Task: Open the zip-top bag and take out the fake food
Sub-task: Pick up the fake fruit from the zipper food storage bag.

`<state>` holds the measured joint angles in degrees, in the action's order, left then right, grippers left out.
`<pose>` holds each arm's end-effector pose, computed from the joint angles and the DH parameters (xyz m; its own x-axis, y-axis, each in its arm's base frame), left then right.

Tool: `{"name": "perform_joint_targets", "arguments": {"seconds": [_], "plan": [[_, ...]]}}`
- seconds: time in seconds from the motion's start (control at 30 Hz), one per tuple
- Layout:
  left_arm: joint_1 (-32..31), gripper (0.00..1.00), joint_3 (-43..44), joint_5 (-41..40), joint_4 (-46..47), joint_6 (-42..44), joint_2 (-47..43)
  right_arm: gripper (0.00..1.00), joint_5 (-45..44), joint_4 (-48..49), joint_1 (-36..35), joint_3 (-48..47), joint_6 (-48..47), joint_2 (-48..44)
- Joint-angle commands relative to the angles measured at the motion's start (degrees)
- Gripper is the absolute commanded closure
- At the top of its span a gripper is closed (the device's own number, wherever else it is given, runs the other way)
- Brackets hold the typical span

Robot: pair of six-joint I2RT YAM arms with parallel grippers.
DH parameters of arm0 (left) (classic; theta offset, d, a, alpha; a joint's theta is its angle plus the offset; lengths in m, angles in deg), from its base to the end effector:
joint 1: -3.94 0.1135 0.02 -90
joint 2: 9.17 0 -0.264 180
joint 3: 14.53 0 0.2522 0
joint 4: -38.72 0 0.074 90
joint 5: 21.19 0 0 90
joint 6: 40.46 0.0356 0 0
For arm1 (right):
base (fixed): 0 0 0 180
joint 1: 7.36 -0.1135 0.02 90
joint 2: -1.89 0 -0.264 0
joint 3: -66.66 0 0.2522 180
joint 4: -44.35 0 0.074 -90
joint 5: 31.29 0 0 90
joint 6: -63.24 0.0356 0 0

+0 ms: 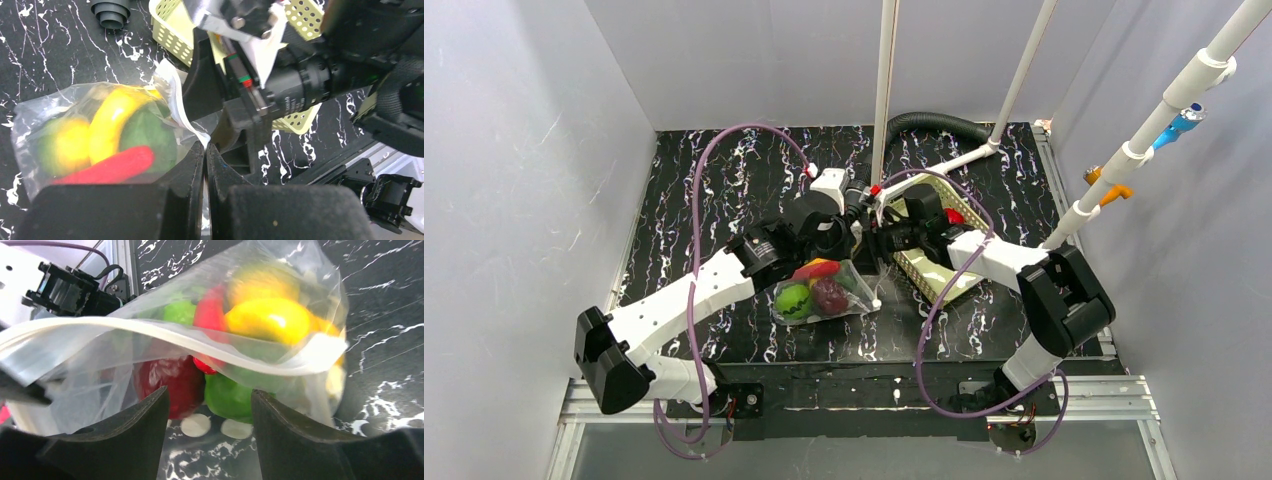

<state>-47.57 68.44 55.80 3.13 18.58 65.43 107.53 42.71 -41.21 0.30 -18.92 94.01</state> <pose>0.1905 -0.2267 0.3550 -0.5723 -0.0856 -0.8155 0.4007 0.8386 -0.3692 0.2703 0.2135 0.2229 -0.5044 -0.2301 -0.8323 -0.8610 0.2080 0.4642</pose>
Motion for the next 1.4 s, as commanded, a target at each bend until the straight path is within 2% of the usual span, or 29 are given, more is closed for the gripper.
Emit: {"name": "perform_joint_targets", "arguments": {"seconds": [0.0, 0.13, 0.3, 0.57, 0.7, 0.9, 1.13, 1.37], "plan": [[-0.32, 1.0, -2.64, -0.9, 6.06, -2.28, -4.01, 0.32, -2.15, 5.33, -2.1, -1.04, 7.42, 1.27], [-0.3, 1.0, -3.18, -0.7, 7.45, -2.79, -4.01, 0.27, -5.34, 6.06, -2.93, -1.22, 10.19, 1.52], [-0.33, 1.0, -3.35, 0.37, 9.37, -3.56, -2.89, 0.25, -3.83, 8.22, -3.49, -1.69, 14.88, 3.47], [-0.33, 1.0, -4.04, 1.65, 12.69, -6.21, -2.47, 0.27, -6.75, 8.71, -5.35, -3.27, 22.07, 5.75], [-0.3, 1.0, -4.77, 2.47, 14.13, -7.34, -2.14, 0.31, -8.02, 8.92, -5.48, -3.9, 25.14, 6.04], [-0.27, 1.0, -5.85, 3.42, 15.7, -8.16, -1.21, 0.43, -4.83, 9.67, -5.99, -4.79, 26.33, 5.77], [-0.26, 1.0, -6.52, 5.91, 18.42, -8.74, -0.89, 0.37, -10.03, 3.67, -7.64, -6.57, 22.99, 7.51], [-0.28, 1.0, -8.4, 9.1, 22.85, -10.53, -0.51, 0.38, -9.14, 3.96, -8.66, -7.33, 23.21, 8.76]]}}
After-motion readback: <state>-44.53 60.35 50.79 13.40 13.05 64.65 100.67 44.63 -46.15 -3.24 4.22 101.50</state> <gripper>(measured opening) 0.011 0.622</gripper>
